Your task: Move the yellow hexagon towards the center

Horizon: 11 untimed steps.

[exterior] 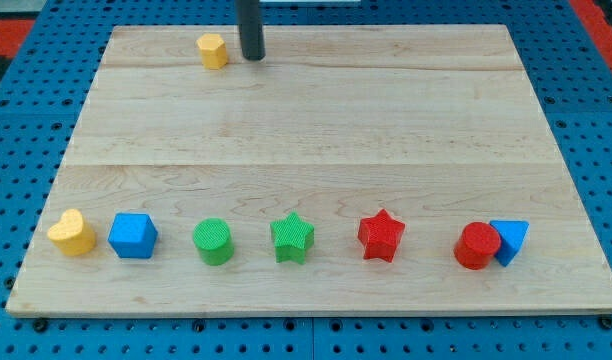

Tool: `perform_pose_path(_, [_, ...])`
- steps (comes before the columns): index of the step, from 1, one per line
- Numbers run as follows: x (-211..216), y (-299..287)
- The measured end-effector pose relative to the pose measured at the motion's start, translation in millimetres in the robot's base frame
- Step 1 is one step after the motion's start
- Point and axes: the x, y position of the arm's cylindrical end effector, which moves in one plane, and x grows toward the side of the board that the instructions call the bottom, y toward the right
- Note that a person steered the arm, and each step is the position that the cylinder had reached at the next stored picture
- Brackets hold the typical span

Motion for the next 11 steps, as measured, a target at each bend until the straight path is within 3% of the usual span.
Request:
perform_pose_path(1, [-19.8, -77.9])
perform_pose_path(2, [43.6, -90.0])
perform_pose_path(3, [62.0, -69.5])
perform_pose_path(4, [28.3, -59.4])
perform_pose_path(5, [70.4, 17.8])
perform_pose_path(6, [142.5, 45.6])
perform_pose_path(8, [51.0, 35.3])
perform_pose_path(11, [108.1, -78.2])
